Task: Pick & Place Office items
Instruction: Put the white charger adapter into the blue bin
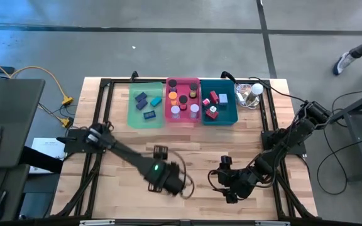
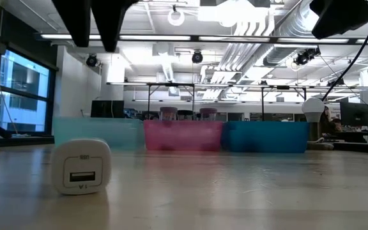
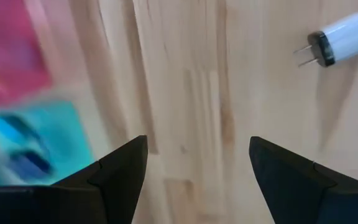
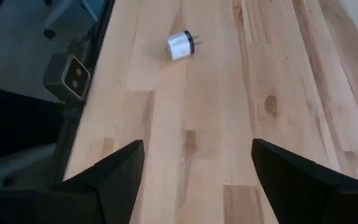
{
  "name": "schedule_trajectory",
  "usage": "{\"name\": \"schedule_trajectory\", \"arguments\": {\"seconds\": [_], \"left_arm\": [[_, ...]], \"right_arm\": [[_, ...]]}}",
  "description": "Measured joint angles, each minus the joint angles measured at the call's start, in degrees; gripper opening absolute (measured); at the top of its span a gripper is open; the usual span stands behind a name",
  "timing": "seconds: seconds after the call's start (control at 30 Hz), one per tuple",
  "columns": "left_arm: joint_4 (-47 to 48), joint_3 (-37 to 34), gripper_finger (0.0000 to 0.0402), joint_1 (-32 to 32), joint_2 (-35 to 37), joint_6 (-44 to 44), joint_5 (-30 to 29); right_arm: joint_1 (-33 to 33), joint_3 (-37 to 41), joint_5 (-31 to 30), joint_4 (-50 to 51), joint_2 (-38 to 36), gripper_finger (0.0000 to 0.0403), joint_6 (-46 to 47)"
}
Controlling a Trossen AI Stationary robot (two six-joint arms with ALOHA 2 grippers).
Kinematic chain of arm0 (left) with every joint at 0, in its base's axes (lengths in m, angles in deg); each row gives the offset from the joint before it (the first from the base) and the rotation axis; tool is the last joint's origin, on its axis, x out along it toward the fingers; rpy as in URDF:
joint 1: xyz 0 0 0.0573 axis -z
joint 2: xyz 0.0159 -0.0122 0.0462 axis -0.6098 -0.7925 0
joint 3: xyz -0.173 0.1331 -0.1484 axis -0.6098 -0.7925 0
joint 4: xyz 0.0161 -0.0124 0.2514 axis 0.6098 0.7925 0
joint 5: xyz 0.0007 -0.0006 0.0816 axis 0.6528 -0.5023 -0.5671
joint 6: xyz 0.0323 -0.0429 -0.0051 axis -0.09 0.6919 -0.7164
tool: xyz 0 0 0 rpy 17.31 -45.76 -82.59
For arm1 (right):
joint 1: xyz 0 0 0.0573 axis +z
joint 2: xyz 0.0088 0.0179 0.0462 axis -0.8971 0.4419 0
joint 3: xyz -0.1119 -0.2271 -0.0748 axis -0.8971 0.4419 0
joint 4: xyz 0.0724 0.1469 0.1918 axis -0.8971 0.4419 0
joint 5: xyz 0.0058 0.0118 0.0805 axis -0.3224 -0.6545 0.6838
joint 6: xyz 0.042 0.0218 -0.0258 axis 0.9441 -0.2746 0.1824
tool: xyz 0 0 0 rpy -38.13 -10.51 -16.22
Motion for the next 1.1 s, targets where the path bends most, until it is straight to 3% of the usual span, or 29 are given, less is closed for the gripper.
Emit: {"name": "schedule_trajectory", "arguments": {"seconds": [0.13,0.27,0.7,1.1], "left_arm": [[-0.97,-0.04,0.0273,4.28,-1.43,-5.58,-8.31],[-2.7,-0.04,0.0273,6.71,-2.34,-10.68,-9.97],[-16.98,-0.04,0.0273,7.29,-10.08,-28.75,-3.94],[-19.39,-0.04,0.0273,6.99,-11.34,-30.91,0.9]], "right_arm": [[0.0,-0.02,-0.01,-0.99,0.0,0.0286,0.98],[0.0,-0.02,0.0,-3.06,0.0,0.0286,1.0],[0.0,-0.02,0.01,-5.5,0.0,0.0286,0.93],[-0.04,-0.02,-0.04,-5.57,0.0,0.0286,0.79]]}}
